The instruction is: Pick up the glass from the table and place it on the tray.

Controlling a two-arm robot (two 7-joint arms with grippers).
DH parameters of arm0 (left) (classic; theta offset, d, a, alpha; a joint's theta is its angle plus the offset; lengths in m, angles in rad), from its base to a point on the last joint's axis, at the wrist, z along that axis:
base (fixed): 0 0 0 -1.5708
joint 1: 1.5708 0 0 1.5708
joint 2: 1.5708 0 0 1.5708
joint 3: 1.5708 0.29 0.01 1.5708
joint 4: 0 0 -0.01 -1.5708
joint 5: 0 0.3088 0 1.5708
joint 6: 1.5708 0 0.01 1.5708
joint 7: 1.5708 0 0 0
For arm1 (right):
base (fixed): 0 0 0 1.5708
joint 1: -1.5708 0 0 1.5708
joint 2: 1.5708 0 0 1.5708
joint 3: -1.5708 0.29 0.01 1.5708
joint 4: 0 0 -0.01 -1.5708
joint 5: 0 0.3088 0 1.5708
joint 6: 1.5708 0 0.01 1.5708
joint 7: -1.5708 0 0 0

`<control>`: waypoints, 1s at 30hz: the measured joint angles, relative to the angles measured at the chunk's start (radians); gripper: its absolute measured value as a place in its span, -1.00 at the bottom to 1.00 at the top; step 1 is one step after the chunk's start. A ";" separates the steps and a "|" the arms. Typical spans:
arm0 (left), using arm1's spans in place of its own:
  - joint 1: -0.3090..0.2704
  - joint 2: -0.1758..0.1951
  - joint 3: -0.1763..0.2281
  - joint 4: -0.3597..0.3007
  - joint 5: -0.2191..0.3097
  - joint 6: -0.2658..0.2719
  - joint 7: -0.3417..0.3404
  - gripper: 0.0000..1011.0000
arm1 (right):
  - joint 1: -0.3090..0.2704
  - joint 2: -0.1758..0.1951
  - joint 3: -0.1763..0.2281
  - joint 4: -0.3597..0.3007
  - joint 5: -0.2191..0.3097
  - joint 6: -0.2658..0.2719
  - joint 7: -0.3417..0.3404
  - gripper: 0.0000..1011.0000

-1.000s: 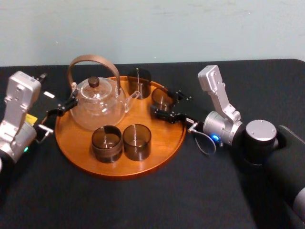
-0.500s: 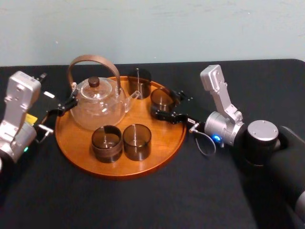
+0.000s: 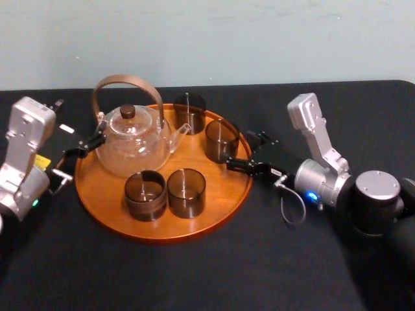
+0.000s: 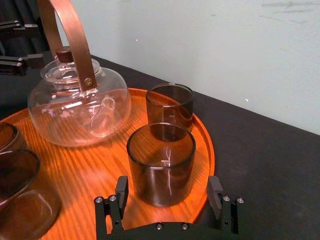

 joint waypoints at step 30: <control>0.000 0.000 0.000 0.000 0.000 0.000 0.000 1.00 | -0.243 0.175 0.197 -0.306 0.138 -0.033 -0.124 0.98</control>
